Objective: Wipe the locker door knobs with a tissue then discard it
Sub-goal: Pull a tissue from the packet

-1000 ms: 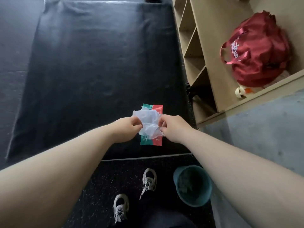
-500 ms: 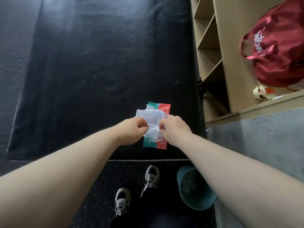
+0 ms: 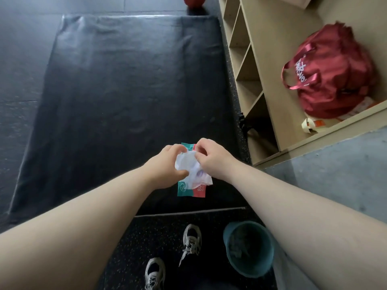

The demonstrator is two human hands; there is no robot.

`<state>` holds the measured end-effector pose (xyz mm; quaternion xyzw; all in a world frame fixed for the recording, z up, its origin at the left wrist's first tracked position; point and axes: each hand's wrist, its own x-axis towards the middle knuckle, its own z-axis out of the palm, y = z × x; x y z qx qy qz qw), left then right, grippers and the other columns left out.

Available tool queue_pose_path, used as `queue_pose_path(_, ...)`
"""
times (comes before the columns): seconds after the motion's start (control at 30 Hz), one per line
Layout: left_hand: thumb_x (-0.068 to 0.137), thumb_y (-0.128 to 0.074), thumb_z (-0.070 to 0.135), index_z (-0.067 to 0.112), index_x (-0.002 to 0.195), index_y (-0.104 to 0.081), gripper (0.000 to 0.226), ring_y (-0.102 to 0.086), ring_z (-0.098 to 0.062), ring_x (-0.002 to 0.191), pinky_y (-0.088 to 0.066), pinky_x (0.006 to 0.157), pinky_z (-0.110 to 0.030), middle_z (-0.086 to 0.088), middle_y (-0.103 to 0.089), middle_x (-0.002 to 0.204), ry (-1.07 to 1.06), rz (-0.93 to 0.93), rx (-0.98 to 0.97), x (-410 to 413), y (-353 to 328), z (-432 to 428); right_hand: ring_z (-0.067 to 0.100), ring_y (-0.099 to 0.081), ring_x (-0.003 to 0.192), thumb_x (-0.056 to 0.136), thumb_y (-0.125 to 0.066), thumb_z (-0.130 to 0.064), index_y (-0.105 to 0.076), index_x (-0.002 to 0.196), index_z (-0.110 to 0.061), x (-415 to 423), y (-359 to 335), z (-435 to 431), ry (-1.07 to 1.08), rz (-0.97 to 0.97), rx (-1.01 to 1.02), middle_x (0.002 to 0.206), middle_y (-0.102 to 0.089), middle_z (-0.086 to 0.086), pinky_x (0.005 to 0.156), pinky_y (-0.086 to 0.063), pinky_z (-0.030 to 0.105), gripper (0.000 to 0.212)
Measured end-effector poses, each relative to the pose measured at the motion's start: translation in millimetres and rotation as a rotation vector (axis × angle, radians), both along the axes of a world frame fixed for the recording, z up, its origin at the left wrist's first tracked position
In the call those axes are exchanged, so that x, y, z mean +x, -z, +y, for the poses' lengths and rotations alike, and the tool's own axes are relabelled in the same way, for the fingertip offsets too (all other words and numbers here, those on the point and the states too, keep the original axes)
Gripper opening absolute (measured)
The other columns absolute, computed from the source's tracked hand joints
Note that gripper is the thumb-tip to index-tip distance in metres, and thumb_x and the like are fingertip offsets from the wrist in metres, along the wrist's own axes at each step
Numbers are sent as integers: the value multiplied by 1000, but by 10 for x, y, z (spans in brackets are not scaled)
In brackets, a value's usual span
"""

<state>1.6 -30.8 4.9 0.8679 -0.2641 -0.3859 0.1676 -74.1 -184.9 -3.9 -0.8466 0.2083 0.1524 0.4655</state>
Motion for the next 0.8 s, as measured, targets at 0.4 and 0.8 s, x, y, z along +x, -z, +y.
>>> queue_pose_path(0.4, 102, -45, 26, 17, 94, -63, 22, -57, -20, 79, -48, 73, -37, -2, -65, 86, -181, -24, -258, -101, -536, -9, 17, -53, 106, 96, -48, -13, -49, 123, -22, -286, -703, 101, 128, -103, 31, 116, -55, -3, 90, -44, 31, 29)
queue_pose_path(0.8, 106, -43, 39, 18, 119, -55, 27, -65, -20, 92, -56, 73, -32, -9, -63, 110, -213, 553, -618, -486, -1278, 481, 12, -61, 108, 92, -67, -37, -43, 135, -29, -1066, -1333, 812, 299, -90, 167, 123, -64, -3, 97, -50, 38, 50)
